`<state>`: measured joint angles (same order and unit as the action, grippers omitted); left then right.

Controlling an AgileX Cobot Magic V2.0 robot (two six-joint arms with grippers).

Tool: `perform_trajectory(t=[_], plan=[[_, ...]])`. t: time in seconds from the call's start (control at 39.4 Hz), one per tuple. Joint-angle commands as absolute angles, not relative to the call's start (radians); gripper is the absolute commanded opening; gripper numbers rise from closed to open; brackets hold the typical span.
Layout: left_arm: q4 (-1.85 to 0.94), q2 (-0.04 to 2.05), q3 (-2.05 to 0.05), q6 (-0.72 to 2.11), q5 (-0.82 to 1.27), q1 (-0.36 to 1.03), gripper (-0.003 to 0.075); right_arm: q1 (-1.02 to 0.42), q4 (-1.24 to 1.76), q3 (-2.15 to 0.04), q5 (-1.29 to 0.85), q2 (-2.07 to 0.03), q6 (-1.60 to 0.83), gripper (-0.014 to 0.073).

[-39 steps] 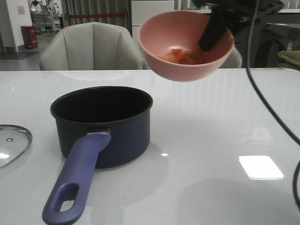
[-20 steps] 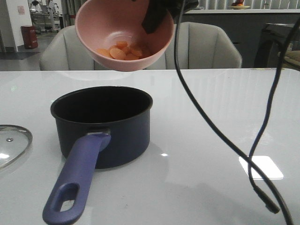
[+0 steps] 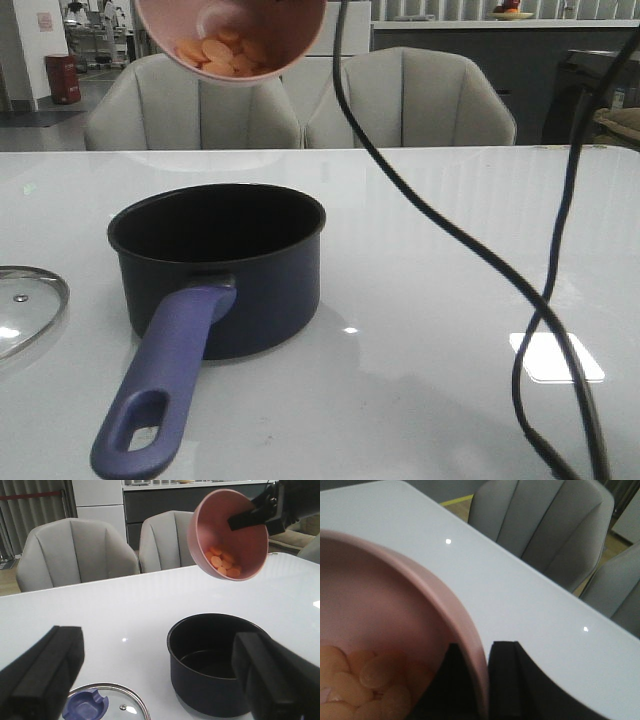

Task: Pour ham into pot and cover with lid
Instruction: 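Tilt the pink bowl to pour the orange slices into the saucepan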

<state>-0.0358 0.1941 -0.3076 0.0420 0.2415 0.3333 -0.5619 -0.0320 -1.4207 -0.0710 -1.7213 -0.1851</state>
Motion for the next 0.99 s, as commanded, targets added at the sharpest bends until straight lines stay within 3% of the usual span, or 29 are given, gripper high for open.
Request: perform_trajectory(t=[0.0,0.2,0.58,0.96], plan=[[-0.038,0.204,-0.334,0.041,0.16,0.342,0.0637,-0.561,-0.043,-1.456,0.093,-1.694,-0.2,0.014],[-0.038,0.204,-0.334,0.041,0.16,0.342,0.0637,-0.574,-0.05,-1.433,0.198,-1.741,-0.214,0.014],[-0.038,0.204,-0.334,0.041,0.16,0.342,0.0637,-0.589,-0.052,-1.157,0.775,-1.741,-0.243,0.014],[-0.038,0.204,-0.334,0.041,0.16,0.342,0.0637,-0.589,-0.044,-1.095,1.134,-1.867,-0.301,0.014]])
